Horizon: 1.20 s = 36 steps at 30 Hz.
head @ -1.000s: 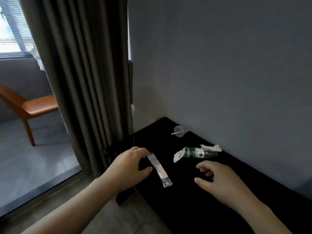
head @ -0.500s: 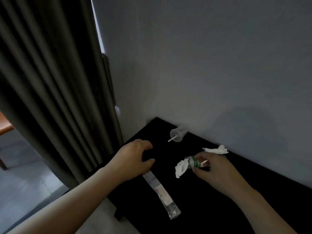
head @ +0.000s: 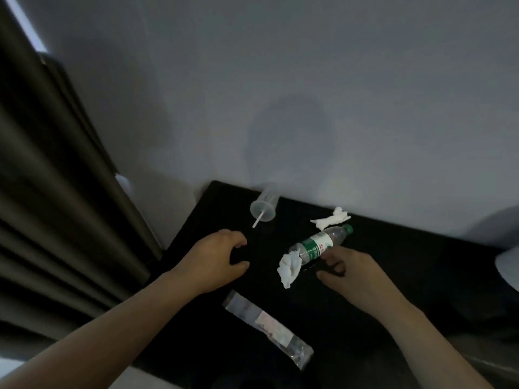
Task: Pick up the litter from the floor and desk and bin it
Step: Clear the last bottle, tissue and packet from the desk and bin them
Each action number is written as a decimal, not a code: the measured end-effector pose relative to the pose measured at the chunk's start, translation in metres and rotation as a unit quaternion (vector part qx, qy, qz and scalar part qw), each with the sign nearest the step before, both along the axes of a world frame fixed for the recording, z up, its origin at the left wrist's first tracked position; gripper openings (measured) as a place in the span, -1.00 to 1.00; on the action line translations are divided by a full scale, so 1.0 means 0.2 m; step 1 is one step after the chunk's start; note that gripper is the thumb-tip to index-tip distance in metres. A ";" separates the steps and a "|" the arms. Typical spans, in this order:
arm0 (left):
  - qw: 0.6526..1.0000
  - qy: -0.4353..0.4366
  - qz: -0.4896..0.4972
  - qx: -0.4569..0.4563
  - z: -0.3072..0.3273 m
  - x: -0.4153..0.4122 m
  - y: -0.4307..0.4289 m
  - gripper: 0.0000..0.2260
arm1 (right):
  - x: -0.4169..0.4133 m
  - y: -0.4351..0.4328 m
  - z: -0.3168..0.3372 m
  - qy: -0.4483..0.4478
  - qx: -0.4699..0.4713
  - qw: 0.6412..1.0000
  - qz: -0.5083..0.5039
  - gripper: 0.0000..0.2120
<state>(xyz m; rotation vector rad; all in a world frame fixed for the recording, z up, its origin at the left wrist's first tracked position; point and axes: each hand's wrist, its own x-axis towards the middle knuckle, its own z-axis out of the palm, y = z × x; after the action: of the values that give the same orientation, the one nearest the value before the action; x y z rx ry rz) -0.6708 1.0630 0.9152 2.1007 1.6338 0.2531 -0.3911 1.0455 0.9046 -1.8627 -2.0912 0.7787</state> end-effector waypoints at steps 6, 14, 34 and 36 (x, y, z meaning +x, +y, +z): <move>0.994 0.017 -0.094 -0.052 -0.22 -0.05 0.11 -0.66 | -0.11 -0.05 -0.13 -0.005 -0.046 0.995 -0.092 -0.63; 0.975 0.053 -0.157 -0.147 -0.53 -0.03 0.21 -0.62 | -0.11 -0.20 -0.33 0.011 -0.086 0.980 -0.177 -0.68; 0.938 0.178 -0.261 -0.142 -1.05 0.30 0.04 -0.48 | 0.08 -0.16 -0.61 0.030 -0.140 0.976 -0.166 -0.68; 0.942 0.181 -0.252 -0.129 -1.07 0.31 0.02 -0.53 | 0.09 -0.15 -0.62 0.030 -0.139 0.976 -0.164 -0.69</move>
<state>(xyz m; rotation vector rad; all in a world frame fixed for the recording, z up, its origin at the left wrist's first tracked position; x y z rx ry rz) -0.6092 1.0680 0.7010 2.3536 1.1559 -0.5121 -0.3738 1.0147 0.7815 -2.2195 -1.6424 1.0672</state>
